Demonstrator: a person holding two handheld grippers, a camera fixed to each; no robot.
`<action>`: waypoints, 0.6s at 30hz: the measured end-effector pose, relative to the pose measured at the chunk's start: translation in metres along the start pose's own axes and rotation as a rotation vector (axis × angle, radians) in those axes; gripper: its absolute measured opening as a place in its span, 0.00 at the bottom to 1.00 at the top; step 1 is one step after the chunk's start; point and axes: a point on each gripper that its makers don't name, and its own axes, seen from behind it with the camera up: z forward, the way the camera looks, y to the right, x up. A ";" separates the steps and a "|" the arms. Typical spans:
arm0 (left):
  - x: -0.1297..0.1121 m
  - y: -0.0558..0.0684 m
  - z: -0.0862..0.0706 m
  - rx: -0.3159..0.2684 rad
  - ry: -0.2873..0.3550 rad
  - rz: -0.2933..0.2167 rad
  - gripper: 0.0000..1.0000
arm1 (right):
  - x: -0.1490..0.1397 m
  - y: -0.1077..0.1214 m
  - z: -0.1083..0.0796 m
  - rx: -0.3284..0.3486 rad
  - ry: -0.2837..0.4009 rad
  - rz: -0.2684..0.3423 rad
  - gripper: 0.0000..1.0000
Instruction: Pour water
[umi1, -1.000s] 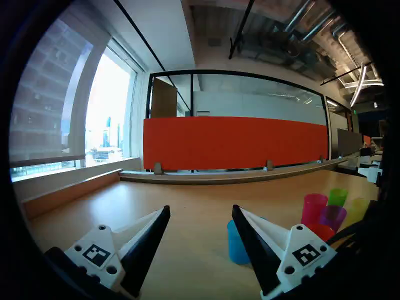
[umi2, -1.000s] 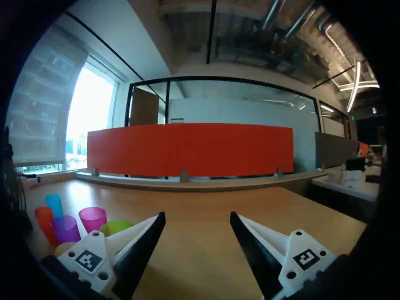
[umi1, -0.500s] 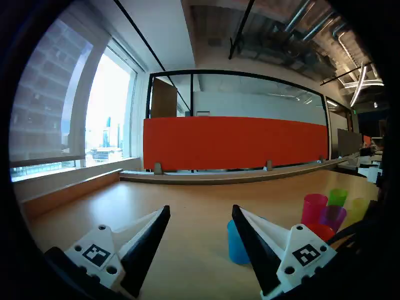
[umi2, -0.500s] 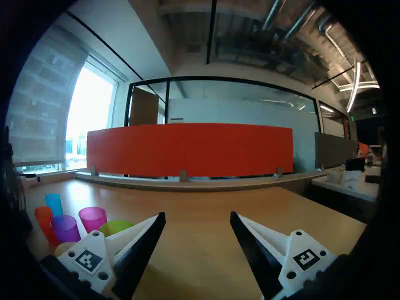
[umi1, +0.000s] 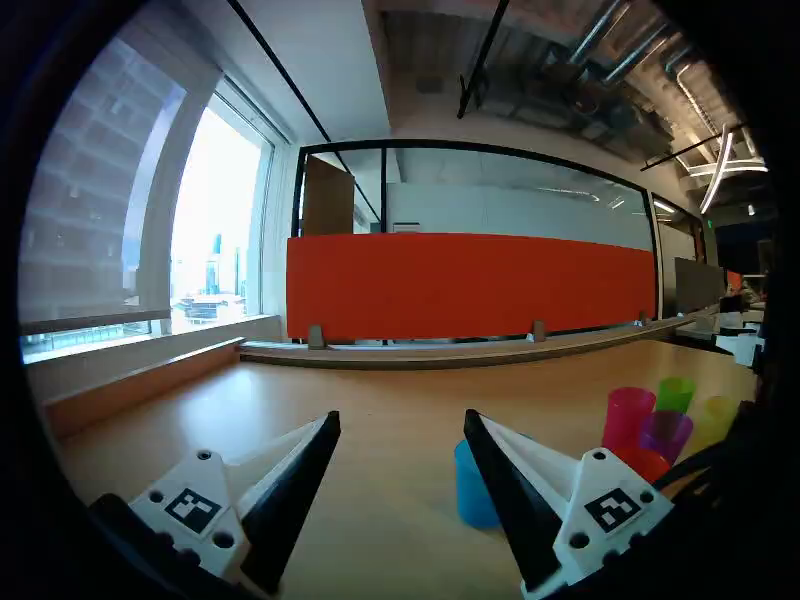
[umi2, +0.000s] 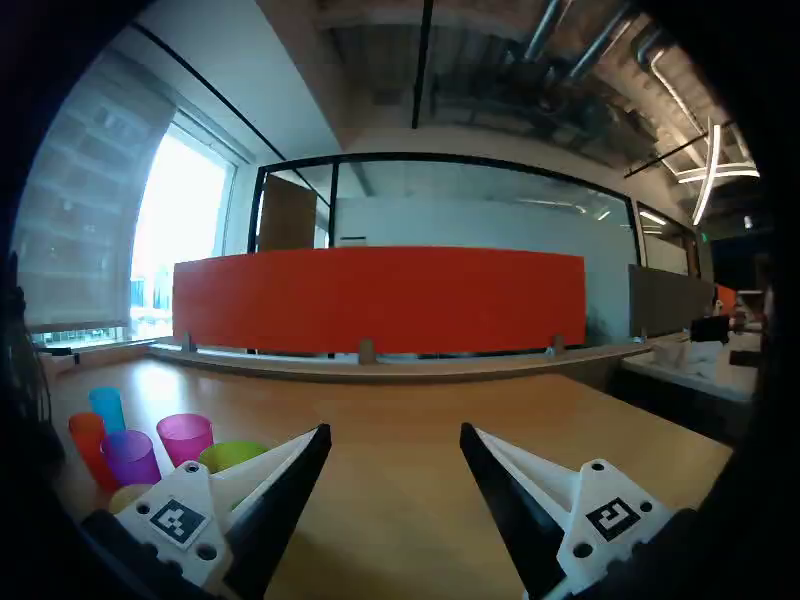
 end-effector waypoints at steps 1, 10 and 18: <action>0.000 0.000 0.000 0.000 0.000 0.000 0.92 | 0.000 0.000 0.000 0.000 0.000 0.000 1.00; 0.000 0.000 0.000 0.000 0.000 0.000 0.92 | -0.001 0.000 0.000 0.000 -0.001 0.001 1.00; 0.000 0.000 0.000 0.000 0.000 0.000 0.92 | -0.001 0.000 0.000 0.000 -0.001 0.000 1.00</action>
